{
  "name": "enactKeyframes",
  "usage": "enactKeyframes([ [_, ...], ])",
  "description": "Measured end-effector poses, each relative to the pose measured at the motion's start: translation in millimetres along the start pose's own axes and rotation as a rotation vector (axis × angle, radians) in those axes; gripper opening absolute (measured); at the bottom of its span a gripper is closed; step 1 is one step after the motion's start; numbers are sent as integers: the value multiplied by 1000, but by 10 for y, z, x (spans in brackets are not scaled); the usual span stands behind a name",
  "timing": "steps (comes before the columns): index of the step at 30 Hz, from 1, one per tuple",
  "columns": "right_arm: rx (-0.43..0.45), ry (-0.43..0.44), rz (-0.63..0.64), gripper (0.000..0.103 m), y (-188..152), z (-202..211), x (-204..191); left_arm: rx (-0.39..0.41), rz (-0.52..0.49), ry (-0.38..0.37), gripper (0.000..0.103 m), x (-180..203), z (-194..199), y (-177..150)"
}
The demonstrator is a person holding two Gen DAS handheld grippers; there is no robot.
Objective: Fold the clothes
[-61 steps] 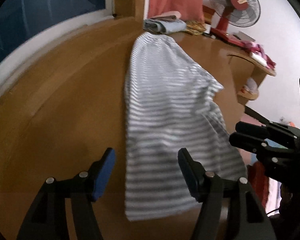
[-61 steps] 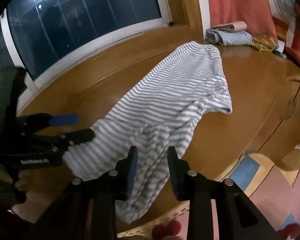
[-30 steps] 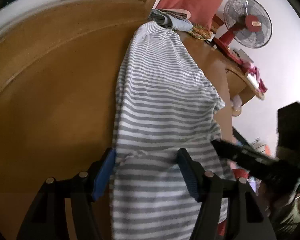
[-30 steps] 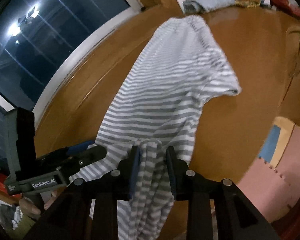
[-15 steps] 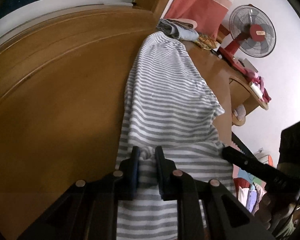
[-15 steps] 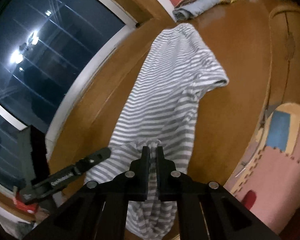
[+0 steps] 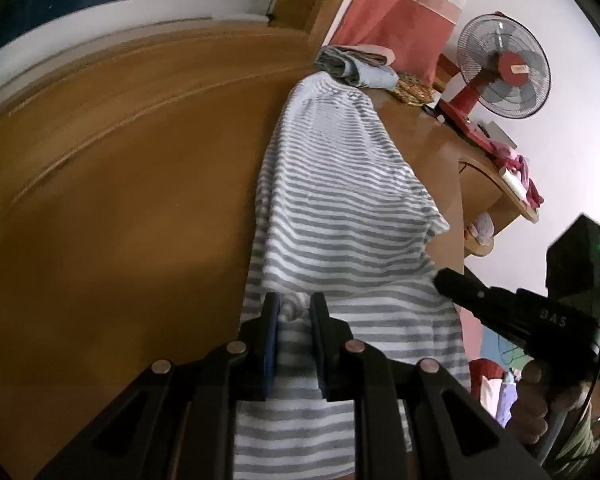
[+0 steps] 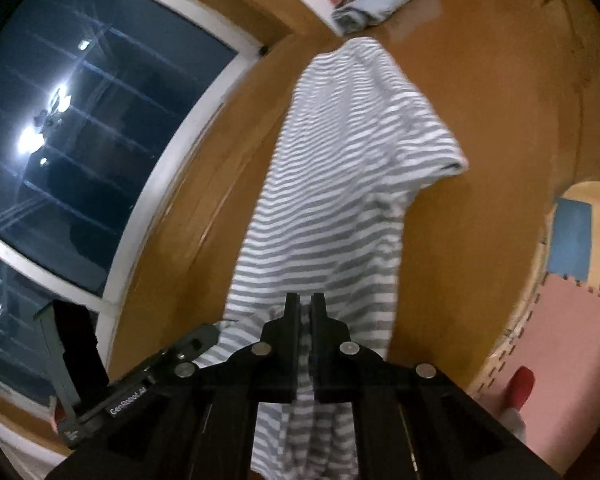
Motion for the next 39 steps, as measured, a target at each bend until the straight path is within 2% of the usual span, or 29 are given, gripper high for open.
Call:
enactKeyframes([
  [3, 8, -41, -14, 5, 10, -52, 100, -5, -16, 76, 13, -68, -76, -4],
  [7, -35, -58, 13, 7, 23, -164, 154, -23, -15, 48, 13, -121, -61, -32],
  [10, -6, -112, 83, 12, 12, -68, 19, -3, -47, 21, 13, -77, 67, -52],
  [12, 38, -134, 152, 16, 17, 60, -94, 13, -80, 1, 13, 1, 191, -81],
  [15, 37, -146, 300, 19, -124, 212, -316, 22, -147, -36, 13, 167, 321, -148],
  [19, -47, -145, 474, 19, -416, 161, -525, -39, -220, -91, 14, 392, 238, -326],
  [21, -78, -156, 512, 19, -518, 123, -468, -57, -257, -54, 14, 401, 140, -387],
  [22, -91, -165, 527, 19, -559, 102, -435, -62, -262, -50, 17, 379, 106, -402],
  [24, -96, -197, 525, 16, -576, 50, -335, -64, -267, -35, 18, 314, 82, -415],
  [26, -86, -186, 499, 15, -578, 81, -257, -61, -273, 0, 18, 231, 110, -414],
  [27, -75, -206, 488, 16, -573, 118, -217, -59, -277, 18, 22, 189, 125, -414],
  [29, -63, -256, 489, 17, -563, 178, -139, -56, -271, 40, 42, 88, 180, -426],
  [31, -60, -232, 472, 18, -578, 281, -119, -55, -248, 45, 45, -38, 272, -457],
  [33, -50, -214, 505, 20, -636, 405, -218, -59, -225, 25, 53, -104, 371, -482],
  [35, -55, -199, 558, 23, -733, 519, -286, -54, -224, 12, 68, -149, 475, -537],
  [36, -59, -192, 582, 25, -779, 565, -314, -61, -236, 3, 70, -147, 492, -575],
  [38, -74, -185, 610, 44, -861, 578, -327, -89, -263, -12, 71, -127, 486, -653],
  [39, -90, -181, 616, 47, -908, 569, -329, -109, -276, -16, 71, -112, 464, -692],
])
Point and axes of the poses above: each gripper's, at about its wrist camera, not at the fingertips, and z roughly against the way its jaws point, x to its right, y to its top, the point moved 5 cm from there along -z, roughly the way its jaws point, and after that the axes turned 1 degree about x, right-handed, at the moved point
